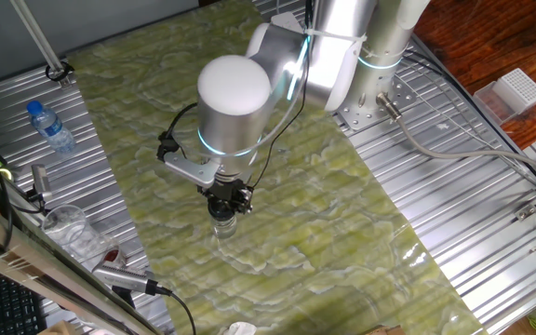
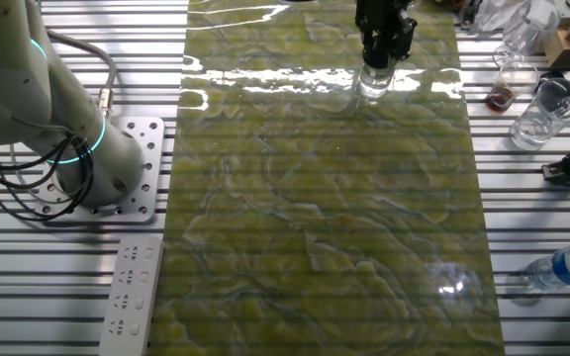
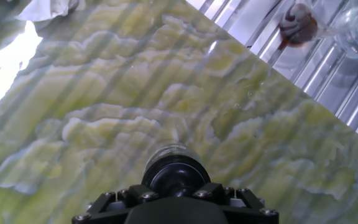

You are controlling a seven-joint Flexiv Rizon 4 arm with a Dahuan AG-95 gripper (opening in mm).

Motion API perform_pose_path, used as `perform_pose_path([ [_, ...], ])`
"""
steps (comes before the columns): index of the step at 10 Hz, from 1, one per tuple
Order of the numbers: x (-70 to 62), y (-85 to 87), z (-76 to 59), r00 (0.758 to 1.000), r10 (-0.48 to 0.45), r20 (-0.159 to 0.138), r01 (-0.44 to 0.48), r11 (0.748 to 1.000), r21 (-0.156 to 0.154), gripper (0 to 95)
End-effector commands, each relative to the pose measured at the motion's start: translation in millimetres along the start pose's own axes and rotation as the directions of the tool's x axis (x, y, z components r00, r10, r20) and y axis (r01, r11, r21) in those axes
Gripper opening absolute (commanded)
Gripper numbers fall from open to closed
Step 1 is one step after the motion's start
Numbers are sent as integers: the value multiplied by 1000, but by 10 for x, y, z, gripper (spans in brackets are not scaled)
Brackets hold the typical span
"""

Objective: Screw the lid onto the jar

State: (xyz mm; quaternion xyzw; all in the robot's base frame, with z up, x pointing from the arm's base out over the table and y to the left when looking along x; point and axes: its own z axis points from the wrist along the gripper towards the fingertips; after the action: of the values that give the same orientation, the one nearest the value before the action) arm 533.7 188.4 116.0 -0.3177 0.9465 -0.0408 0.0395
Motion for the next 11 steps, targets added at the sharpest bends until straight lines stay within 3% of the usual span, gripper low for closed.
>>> perform_pose_path([
  [1,-12,-4,23,1000,-3,3,3,1000,8,0],
  [11,-62,-1,53,1000,6,13,-6,1000,12,0],
])
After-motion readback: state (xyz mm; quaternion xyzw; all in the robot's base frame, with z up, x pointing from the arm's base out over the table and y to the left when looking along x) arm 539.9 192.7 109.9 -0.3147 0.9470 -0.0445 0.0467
